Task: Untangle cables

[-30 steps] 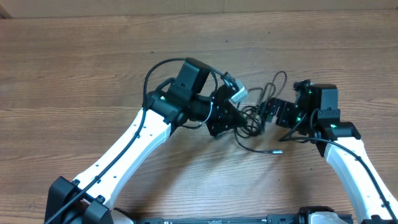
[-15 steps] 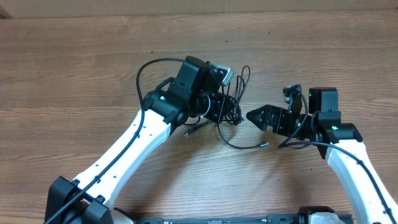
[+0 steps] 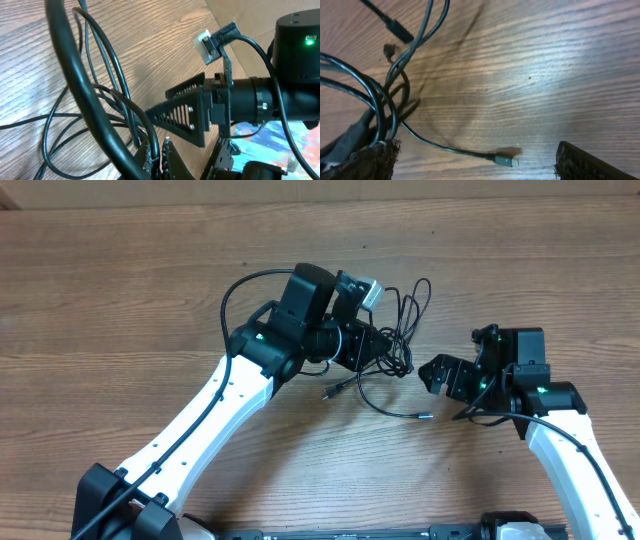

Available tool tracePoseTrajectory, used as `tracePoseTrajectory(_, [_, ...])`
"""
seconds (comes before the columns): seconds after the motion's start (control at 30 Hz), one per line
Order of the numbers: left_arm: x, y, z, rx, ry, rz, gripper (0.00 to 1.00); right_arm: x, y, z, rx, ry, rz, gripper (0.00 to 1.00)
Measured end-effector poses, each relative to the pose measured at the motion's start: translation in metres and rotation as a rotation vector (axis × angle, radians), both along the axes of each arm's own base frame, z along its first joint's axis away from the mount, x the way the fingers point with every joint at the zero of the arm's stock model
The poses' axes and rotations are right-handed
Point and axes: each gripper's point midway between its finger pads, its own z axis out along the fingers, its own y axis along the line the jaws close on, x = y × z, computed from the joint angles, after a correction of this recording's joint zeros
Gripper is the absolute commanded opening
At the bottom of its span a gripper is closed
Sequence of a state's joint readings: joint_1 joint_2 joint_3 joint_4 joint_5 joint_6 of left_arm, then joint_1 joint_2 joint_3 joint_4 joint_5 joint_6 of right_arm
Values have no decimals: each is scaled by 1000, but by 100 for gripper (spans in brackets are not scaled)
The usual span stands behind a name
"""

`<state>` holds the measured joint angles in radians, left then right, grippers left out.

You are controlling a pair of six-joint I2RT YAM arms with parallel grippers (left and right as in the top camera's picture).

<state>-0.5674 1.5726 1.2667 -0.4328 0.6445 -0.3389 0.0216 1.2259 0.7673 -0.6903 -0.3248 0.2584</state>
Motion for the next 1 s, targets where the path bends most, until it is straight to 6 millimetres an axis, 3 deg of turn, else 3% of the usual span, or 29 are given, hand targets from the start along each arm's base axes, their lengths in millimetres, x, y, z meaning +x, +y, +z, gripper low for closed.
tracePoseTrajectory(0.23, [-5,-9,6,-28,-9,-30,4,11,13,12,76,-58,22,100])
tracePoseTrajectory(0.43, [-13,-21,12,-58,-11,-53,4,6,34,21,189,-55,83,100])
tracePoseTrajectory(0.63, [-15,-23,13,-63,5,-51,4,6,41,27,239,-62,97,100])
tracePoseTrajectory(0.83, [-16,-25,14,-69,20,-44,4,6,44,29,255,-63,101,100])
tracePoseTrajectory(1.0, [-17,-28,18,-87,12,-56,4,1,33,18,193,-20,59,100])
